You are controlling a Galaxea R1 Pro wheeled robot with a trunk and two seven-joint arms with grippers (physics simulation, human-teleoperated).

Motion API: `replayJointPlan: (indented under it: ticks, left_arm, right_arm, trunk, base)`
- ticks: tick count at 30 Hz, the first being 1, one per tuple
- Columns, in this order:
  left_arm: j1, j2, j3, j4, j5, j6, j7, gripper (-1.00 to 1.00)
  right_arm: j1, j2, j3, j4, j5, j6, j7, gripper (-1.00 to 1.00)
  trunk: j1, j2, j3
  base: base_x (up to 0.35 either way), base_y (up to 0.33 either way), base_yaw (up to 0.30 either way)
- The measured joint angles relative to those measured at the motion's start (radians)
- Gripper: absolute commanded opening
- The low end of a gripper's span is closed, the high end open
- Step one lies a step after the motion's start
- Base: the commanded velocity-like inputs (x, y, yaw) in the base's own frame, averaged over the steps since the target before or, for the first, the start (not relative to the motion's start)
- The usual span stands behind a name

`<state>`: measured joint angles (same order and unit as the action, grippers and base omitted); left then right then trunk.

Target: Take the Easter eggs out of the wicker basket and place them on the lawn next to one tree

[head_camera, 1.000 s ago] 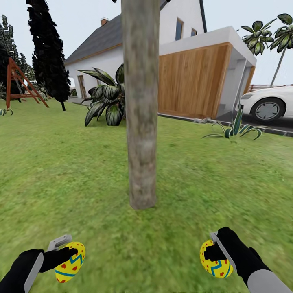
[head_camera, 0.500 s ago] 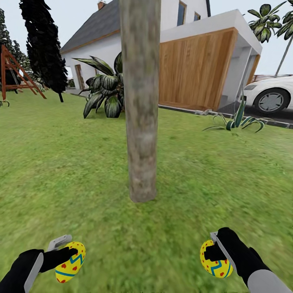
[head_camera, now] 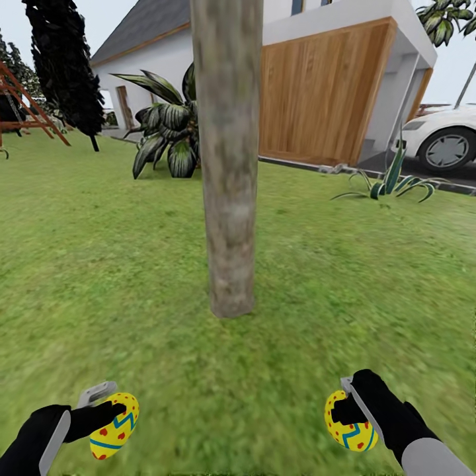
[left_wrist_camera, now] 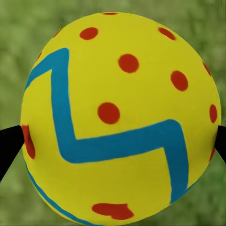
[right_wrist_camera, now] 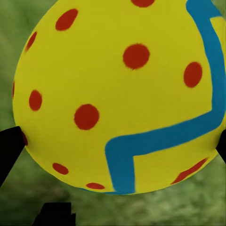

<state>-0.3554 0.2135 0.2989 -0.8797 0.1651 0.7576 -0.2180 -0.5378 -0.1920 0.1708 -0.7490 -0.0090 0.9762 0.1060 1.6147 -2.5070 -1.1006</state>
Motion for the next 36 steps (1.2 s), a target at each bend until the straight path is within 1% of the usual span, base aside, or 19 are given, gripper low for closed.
replayJointPlan:
  ticks: [17, 22, 32, 33, 35, 36]
  left_arm:
    - [0.0, 0.0, 0.001, 0.0, 0.001, 0.0, 0.0, -1.0]
    - [0.0, 0.0, 0.001, 0.0, 0.0, 0.0, 0.0, -1.0]
    - [0.0, 0.0, 0.0, 0.002, 0.0, 0.0, 0.0, -1.0]
    - [0.0, 0.0, 0.0, 0.01, 0.0, 0.002, -0.003, -1.0]
    - [0.0, 0.001, -0.002, 0.077, -0.004, 0.0, 0.001, -1.0]
    - [0.0, 0.001, -0.002, 0.085, -0.005, 0.004, 0.003, -1.0]
  right_arm:
    - [0.0, 0.0, 0.0, 0.0, 0.0, 0.0, 0.0, -1.0]
    - [0.0, 0.008, 0.0, 0.0, 0.0, 0.0, 0.0, -1.0]
    - [0.0, 0.012, 0.0, 0.0, 0.001, 0.0, 0.0, -1.0]
    - [0.0, 0.012, 0.0, 0.0, 0.002, 0.0, 0.0, -1.0]
    - [0.0, 0.011, 0.0, 0.0, 0.001, 0.0, 0.0, -1.0]
    - [0.0, 0.011, 0.0, 0.0, 0.002, 0.0, 0.0, -1.0]
  trunk:
    - [0.008, -0.004, -0.066]
    - [0.01, -0.005, -0.085]
    - [0.014, -0.008, -0.124]
    - [0.015, -0.008, -0.128]
    - [0.016, -0.008, -0.135]
    - [0.016, -0.008, -0.139]
  base:
    - [0.0, 0.0, 0.0]
    - [0.0, 0.0, 0.0]
    - [0.0, 0.0, 0.0]
    - [0.0, 0.0, 0.0]
    - [0.0, 0.0, 0.0]
    - [0.0, 0.0, 0.0]
